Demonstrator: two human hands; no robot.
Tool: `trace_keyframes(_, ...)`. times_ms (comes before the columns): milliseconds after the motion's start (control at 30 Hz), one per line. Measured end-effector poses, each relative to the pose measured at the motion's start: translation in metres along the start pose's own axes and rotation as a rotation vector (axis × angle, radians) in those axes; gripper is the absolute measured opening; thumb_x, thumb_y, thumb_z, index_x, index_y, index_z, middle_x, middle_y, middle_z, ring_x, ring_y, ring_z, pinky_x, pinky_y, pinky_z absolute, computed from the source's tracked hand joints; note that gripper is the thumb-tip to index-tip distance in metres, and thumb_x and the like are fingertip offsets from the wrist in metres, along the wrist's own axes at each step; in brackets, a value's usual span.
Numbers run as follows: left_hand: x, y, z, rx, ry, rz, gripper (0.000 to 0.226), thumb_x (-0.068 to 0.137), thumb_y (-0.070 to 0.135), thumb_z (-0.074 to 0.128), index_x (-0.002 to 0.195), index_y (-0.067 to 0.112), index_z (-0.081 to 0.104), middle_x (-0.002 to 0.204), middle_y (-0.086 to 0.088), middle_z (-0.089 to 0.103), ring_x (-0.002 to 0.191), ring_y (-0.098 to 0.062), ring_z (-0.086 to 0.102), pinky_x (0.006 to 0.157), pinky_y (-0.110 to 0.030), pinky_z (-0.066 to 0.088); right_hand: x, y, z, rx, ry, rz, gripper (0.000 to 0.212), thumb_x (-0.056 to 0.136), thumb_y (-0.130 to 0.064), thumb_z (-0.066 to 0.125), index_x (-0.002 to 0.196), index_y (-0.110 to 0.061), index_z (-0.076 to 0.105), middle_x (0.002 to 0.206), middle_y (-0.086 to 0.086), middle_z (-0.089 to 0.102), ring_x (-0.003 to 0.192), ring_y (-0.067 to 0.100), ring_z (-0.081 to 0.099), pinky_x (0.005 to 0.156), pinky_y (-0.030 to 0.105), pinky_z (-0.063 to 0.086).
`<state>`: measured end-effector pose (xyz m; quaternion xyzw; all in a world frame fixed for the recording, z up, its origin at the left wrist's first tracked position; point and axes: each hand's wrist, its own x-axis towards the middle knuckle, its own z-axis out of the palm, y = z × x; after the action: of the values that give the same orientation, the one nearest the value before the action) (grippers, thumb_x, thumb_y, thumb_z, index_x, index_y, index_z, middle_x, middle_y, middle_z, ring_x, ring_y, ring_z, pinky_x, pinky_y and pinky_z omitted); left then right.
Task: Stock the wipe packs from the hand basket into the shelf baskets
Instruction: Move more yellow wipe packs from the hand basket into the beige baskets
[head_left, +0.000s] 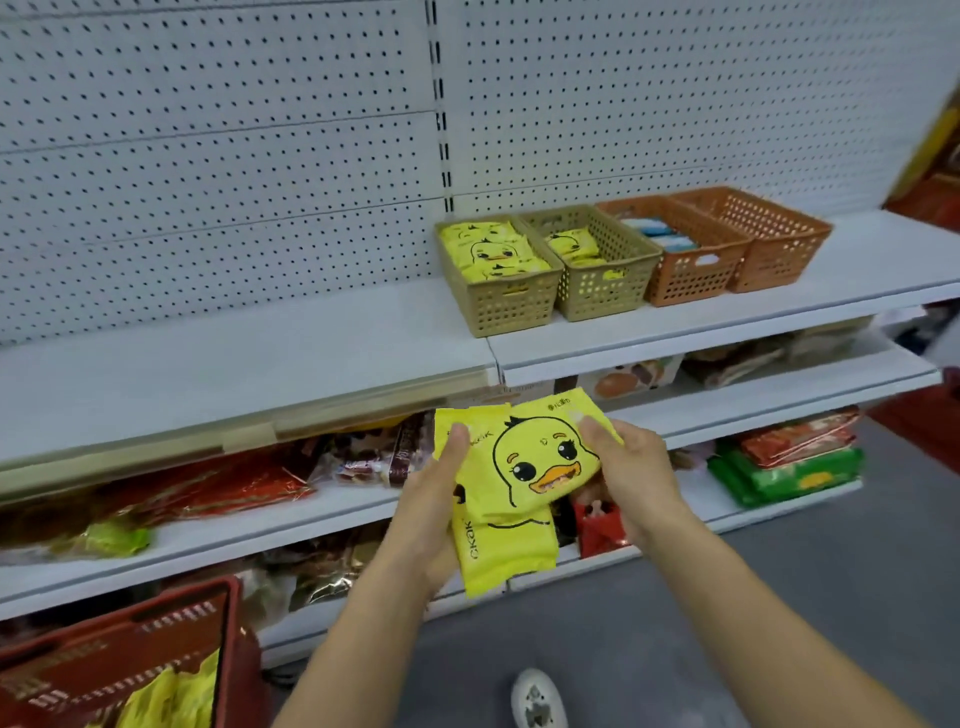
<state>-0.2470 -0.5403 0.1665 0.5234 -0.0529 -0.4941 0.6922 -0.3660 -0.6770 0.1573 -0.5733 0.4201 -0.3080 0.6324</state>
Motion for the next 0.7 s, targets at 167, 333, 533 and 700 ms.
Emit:
trace_keyframes(167,0.070,0.024,0.046,0.110,0.034,0.167,0.031,0.094,0.029,0.058,0.115,0.007,0.064,0.101,-0.011,0.075,0.092,-0.030,0.072,0.078,-0.047,0.059,0.065,-0.028,-0.011,0.127,0.078,-0.042,0.022,0.095,-0.027,0.057,0.085,-0.011,0.069,0.072,0.009,0.071,0.056,0.028,0.065,0.051,0.034,0.056)
trace_keyframes(333,0.142,0.068,0.082,0.208,0.080,0.254,0.029,0.099,0.033,0.050,0.112,0.012,0.065,0.099,-0.007,0.076,0.093,-0.028,0.072,0.083,-0.050,0.057,0.153,-0.065,-0.026,0.192,-0.053,0.069,0.022,0.092,-0.025,0.060,0.100,-0.006,0.069,0.089,0.015,0.073,0.073,0.033,0.068,0.059,0.037,0.059)
trace_keyframes(533,0.212,0.126,0.115,0.284,0.047,0.330,0.025,0.099,0.029,0.053,0.109,0.011,0.066,0.095,-0.009,0.076,0.085,-0.028,0.074,0.067,-0.045,0.061,0.259,-0.124,-0.036,-0.319,-0.147,-0.299,0.038,0.084,-0.028,0.070,0.121,-0.023,0.059,0.113,-0.011,0.061,0.102,0.002,0.055,0.082,0.020,0.042)
trace_keyframes(700,0.248,0.141,0.142,0.357,0.018,0.344,0.017,0.097,0.028,0.056,0.103,0.018,0.069,0.093,-0.003,0.077,0.086,-0.020,0.074,0.072,-0.038,0.060,0.307,-0.173,-0.022,-0.804,-0.476,-0.371,0.049,0.073,-0.053,0.073,0.116,-0.033,0.061,0.118,-0.015,0.059,0.113,0.002,0.051,0.097,0.030,0.044)
